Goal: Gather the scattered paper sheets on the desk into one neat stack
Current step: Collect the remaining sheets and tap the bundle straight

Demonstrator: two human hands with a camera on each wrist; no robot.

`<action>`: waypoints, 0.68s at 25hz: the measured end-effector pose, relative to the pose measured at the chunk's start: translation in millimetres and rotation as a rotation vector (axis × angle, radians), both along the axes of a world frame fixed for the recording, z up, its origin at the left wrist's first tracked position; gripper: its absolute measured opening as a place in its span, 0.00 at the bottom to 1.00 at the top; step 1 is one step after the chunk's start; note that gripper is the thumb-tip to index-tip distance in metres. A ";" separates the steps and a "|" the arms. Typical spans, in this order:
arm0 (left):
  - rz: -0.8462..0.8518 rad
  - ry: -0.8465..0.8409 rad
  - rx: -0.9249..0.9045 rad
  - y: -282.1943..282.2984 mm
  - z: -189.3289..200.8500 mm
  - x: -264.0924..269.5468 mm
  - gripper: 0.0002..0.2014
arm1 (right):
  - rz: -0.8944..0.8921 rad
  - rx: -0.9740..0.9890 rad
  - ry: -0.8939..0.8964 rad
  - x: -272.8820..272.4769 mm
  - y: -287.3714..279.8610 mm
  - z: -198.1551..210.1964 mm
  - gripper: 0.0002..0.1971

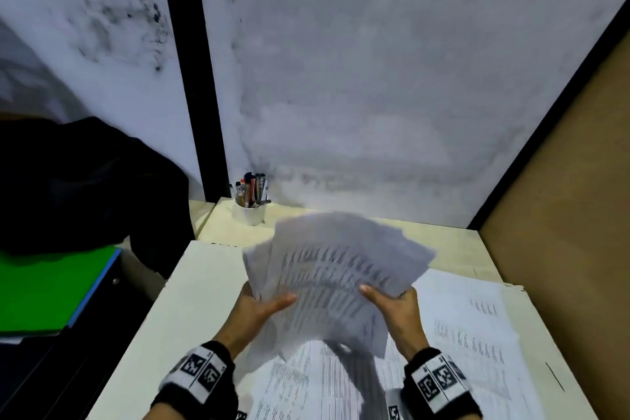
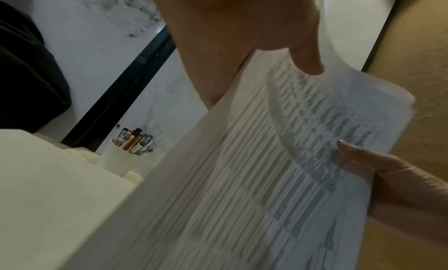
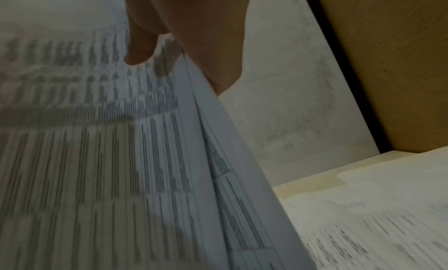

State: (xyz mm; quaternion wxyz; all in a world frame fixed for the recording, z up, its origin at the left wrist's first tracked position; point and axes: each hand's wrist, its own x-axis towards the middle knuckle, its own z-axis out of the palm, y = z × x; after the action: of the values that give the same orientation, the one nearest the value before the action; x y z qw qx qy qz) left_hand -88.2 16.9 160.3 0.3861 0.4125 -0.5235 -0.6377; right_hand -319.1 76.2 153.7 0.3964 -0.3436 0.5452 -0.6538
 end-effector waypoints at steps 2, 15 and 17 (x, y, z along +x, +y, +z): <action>0.017 -0.070 -0.003 0.3 -8.3 -5.3 0.48 | 0.063 0.060 0.009 5.1 -0.7 -6.0 0.17; 0.016 0.029 -0.162 -13.7 23.7 1.5 0.38 | 0.192 -0.101 0.092 -5.3 -18.8 46.3 0.34; -0.007 -0.010 -0.140 -15.8 20.9 -0.6 0.39 | 0.226 -0.123 0.123 -9.1 -25.9 56.8 0.30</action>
State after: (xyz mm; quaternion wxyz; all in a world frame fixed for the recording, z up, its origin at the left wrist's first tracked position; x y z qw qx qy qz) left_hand -88.8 1.1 181.2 0.4091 0.3859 -0.5704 -0.5986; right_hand -328.1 50.3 210.5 0.4117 -0.4659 0.4853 -0.6148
